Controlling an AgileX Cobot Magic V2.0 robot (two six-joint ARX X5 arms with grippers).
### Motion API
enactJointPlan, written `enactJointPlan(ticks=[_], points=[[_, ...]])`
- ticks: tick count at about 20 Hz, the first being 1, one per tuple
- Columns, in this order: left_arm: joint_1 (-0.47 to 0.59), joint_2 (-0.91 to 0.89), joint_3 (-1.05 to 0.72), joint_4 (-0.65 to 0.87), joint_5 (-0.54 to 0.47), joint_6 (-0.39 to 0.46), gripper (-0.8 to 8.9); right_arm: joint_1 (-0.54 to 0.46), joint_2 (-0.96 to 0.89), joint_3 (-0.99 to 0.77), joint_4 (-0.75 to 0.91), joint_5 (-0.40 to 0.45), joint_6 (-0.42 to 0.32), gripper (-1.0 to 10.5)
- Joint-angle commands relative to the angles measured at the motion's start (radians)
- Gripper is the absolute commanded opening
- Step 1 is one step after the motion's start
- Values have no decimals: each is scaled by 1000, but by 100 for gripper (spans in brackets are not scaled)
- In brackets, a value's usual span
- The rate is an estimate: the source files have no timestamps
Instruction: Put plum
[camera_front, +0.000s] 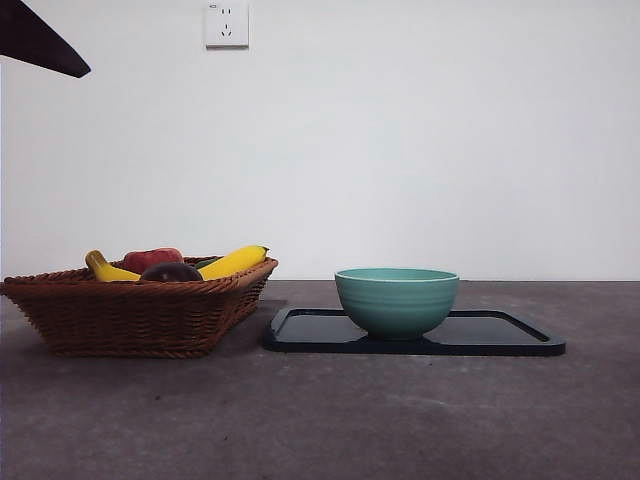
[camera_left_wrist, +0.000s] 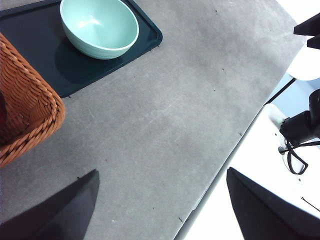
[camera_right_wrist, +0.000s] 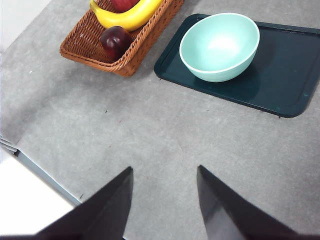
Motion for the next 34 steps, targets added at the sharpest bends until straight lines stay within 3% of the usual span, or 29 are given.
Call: enactJointPlan(ticks=[1,6,8,11,13,24,34], points=[[-3,8,21,7,5,23,401,6,5,10,10,-2,23,204],[-3,8,21,7,5,23,401,6,6,10,11,-1,34,204],[-4,8,21,6,5,23,401,5,12,10,28,7,74,210],[-4,8,21,9,5,23,401,3,98,17,141,13,141,266],[-4,8,21,9,5,23,401,2,215,48,208,16,145,266],[-4,8,21,3,5,24,401,-45,959,503,218,120,8,266],[-4,8,21,2,5,24,401,-51,1265,595,263,141,-26,266]])
